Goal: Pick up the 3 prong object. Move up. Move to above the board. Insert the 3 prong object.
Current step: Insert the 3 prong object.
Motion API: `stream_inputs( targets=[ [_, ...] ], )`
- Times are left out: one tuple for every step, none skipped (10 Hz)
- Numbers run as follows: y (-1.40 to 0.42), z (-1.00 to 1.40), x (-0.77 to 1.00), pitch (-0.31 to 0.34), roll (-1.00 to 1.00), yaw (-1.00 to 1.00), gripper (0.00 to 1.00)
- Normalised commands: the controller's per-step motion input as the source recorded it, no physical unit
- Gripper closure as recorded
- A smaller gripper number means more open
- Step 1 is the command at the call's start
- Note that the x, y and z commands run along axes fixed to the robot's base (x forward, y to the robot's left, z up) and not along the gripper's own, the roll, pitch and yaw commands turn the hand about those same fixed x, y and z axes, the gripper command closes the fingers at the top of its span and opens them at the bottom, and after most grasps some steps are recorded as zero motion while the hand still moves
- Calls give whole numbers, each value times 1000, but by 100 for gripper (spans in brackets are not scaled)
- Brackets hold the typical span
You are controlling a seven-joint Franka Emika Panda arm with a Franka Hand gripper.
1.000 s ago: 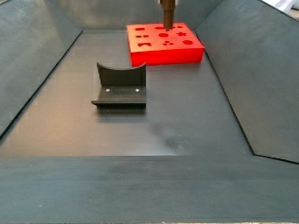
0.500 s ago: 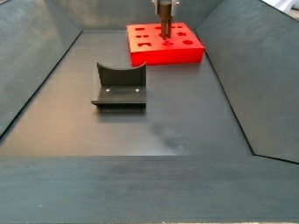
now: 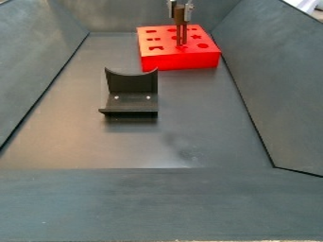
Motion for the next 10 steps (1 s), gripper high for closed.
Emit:
stream_inputs(
  targets=[
    [34,-89,60,-84,-23,-880,100],
    [0,0,0,-17,0,0,100],
    [40,0,-89,0,0,0,100],
    [91,-89,-460,0,31,-220,100],
    [0,-209,-429,-59,36,-320,100],
    [-14,-460,-183,-147,29,-331,100],
    [-160,-651,-57,-203,39,-346,100],
    [-234,-597,66,-191,0,-417,100],
    [-66,-306,151,-171,0,-371,100],
    [0,0,71,0,0,-77,100]
  ],
)
